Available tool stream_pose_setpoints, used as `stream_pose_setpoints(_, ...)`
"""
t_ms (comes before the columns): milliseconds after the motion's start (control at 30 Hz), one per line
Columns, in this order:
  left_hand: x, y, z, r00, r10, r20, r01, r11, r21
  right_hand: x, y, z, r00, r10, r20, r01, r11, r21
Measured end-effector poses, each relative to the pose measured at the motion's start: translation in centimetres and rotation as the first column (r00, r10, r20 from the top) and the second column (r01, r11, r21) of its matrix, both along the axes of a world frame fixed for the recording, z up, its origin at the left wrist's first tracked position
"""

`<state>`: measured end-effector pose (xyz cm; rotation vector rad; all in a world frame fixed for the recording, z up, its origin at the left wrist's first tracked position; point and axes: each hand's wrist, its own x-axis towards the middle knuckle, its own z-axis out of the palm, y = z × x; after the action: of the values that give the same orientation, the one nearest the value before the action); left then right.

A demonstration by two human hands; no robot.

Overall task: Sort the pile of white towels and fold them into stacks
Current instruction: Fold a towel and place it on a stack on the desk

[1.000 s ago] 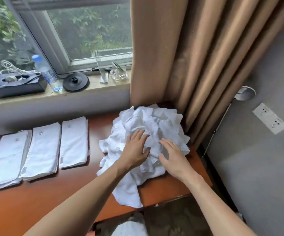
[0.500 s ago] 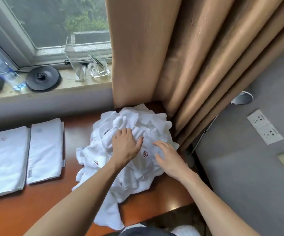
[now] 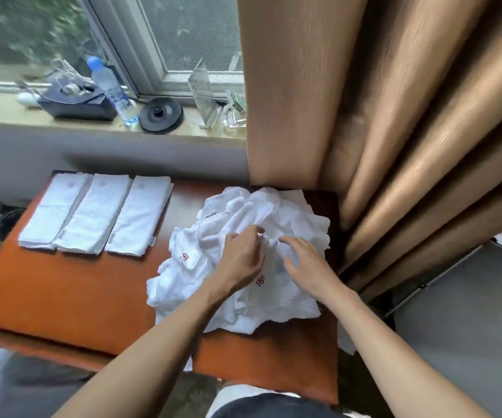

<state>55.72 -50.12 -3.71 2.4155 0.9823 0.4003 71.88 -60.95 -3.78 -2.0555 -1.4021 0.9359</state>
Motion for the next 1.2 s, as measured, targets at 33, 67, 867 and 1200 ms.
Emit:
stream_pose_setpoints(33,0.1,-0.3,0.5,0.999,0.046,0.016,-0.045,0.998,-0.052,0.6,0.6,0.1,0.999,0.037,-0.013,-0.037,0.999,0.008)
stream_pose_setpoints(67,0.1,-0.3,0.9,0.993,0.111,0.032,-0.106,0.985,-0.136,0.9,1.2,0.3,0.997,0.075,-0.028,-0.075,0.997,0.019)
stream_pose_setpoints(867,0.8,-3.2,3.6,0.8,0.558,0.222,-0.401,0.771,-0.495,0.3,3.1,1.0,0.951,0.085,-0.297,-0.084,0.996,0.017)
stream_pose_setpoints(1200,-0.9,-1.3,2.0,0.922,0.361,0.144,-0.309,0.906,-0.289,0.0,4.6,0.8,0.993,-0.003,-0.119,0.01,0.998,0.058)
